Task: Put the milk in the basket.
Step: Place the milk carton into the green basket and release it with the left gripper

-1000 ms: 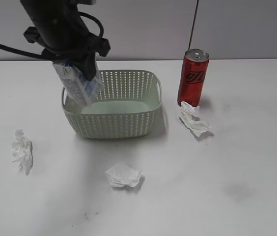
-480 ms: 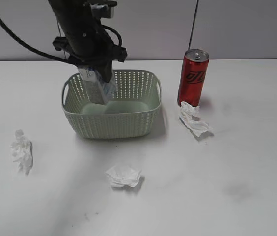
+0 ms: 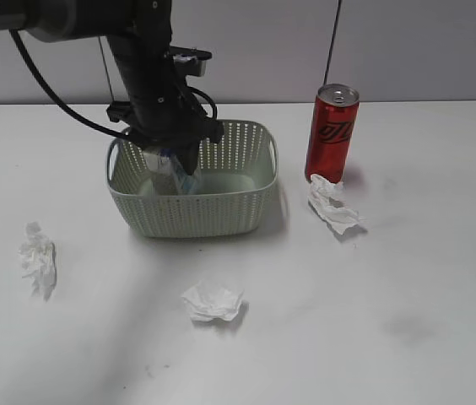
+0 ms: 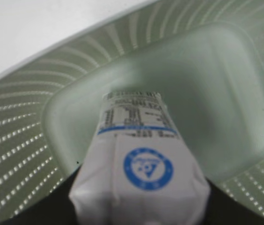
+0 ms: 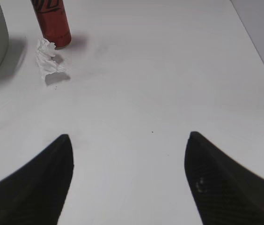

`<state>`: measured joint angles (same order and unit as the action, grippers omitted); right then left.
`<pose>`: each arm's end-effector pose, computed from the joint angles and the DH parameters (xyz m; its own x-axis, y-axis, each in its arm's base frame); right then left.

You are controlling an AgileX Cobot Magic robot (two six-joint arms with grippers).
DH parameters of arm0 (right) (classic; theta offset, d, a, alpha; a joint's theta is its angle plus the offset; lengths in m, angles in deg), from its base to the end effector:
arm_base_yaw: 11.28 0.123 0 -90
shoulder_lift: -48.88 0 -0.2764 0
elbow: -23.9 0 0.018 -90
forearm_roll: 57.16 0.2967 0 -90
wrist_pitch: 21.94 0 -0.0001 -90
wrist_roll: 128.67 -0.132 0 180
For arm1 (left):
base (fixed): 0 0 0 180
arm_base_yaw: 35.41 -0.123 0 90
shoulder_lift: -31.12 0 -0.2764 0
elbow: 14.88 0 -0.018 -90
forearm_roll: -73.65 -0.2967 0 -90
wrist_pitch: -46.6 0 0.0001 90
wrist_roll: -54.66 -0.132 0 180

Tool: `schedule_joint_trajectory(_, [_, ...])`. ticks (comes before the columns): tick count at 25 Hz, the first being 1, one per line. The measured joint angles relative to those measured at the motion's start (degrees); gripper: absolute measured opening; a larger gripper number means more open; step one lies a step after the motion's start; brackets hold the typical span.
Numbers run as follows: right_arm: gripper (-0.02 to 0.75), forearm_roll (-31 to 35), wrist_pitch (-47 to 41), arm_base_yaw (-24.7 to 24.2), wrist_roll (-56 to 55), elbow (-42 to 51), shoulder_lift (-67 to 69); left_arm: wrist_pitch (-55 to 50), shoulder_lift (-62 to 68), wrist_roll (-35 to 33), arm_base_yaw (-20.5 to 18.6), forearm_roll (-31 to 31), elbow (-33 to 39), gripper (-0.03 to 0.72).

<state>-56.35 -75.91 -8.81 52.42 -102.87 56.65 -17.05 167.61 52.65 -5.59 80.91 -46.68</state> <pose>0.0964 0.0057 0.2642 -0.4211 -0.0289 -0.9065 -0.0580 0.9983 -0.0049 0.4427 -0.2710 0.1271 -0.8599 0.4684 -0.2028 0.4960 0.8607 -0.1152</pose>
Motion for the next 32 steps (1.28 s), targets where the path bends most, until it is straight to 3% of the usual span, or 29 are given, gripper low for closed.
schedule_joint_trajectory(4, [0.588, 0.0, 0.0, 0.0, 0.0, 0.0, 0.0, -0.22, 0.09, 0.0, 0.0, 0.25, -0.38, 0.585])
schedule_joint_trajectory(7, [0.588, 0.0, 0.0, 0.0, 0.06, 0.0, 0.0, -0.28, 0.09, 0.0, 0.0, 0.25, -0.5, 0.643])
schedule_joint_trajectory(25, [0.588, 0.0, 0.0, 0.0, 0.0, 0.0, 0.0, -5.93, -5.44, 0.0, -0.12, -0.73, -7.99, 0.636])
schedule_joint_trajectory(32, [0.588, 0.0, 0.0, 0.0, 0.06, 0.0, 0.0, -5.98, -13.43, 0.0, -3.24, -1.34, -7.33, 0.618])
